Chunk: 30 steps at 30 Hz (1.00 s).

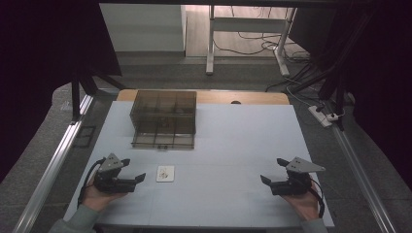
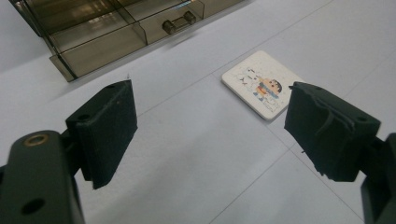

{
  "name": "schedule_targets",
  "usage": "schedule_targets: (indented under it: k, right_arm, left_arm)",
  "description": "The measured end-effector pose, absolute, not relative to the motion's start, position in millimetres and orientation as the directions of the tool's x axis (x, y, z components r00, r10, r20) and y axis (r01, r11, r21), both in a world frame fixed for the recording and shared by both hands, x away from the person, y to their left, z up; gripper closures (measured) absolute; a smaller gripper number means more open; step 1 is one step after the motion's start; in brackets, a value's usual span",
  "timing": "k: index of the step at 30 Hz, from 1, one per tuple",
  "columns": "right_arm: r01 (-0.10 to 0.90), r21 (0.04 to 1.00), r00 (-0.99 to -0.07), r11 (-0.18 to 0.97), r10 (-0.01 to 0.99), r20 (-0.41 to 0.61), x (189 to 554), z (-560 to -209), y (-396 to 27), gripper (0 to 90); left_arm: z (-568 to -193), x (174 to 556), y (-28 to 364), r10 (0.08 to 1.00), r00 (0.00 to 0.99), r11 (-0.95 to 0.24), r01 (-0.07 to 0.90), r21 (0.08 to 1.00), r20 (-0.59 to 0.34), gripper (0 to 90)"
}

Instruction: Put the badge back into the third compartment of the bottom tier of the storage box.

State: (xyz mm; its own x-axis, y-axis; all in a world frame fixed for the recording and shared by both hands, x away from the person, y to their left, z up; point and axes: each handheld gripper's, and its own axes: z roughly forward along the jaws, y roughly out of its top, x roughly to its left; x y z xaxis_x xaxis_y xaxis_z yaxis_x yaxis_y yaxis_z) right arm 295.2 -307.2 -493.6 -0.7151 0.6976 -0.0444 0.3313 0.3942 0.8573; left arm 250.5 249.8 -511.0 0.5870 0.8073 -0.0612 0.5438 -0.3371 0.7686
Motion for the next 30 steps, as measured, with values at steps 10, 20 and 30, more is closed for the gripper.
schedule_targets:
  k: [10, 20, 30]
  right_arm:
    - [0.335, 0.854, -0.727, 0.399, 0.686, -0.036, 294.1, -496.3, -304.6, 11.2]
    - [0.332, 0.853, -0.730, 0.402, 0.682, -0.038, 293.5, -497.1, -303.2, 11.5]
    - [0.329, 0.848, -0.739, 0.416, 0.673, -0.043, 293.3, -497.9, -301.6, 12.0]
  left_arm:
    - [-506.8, 249.9, 249.6, 0.798, 0.602, -0.362, 0.516, 0.777, -0.028, 16.9]
    - [-505.5, 254.0, 249.8, 0.777, 0.629, -0.391, 0.517, 0.761, -0.029, 17.4]
    - [-495.4, 256.5, 246.0, 0.742, 0.669, -0.456, 0.474, 0.753, 0.028, 19.1]
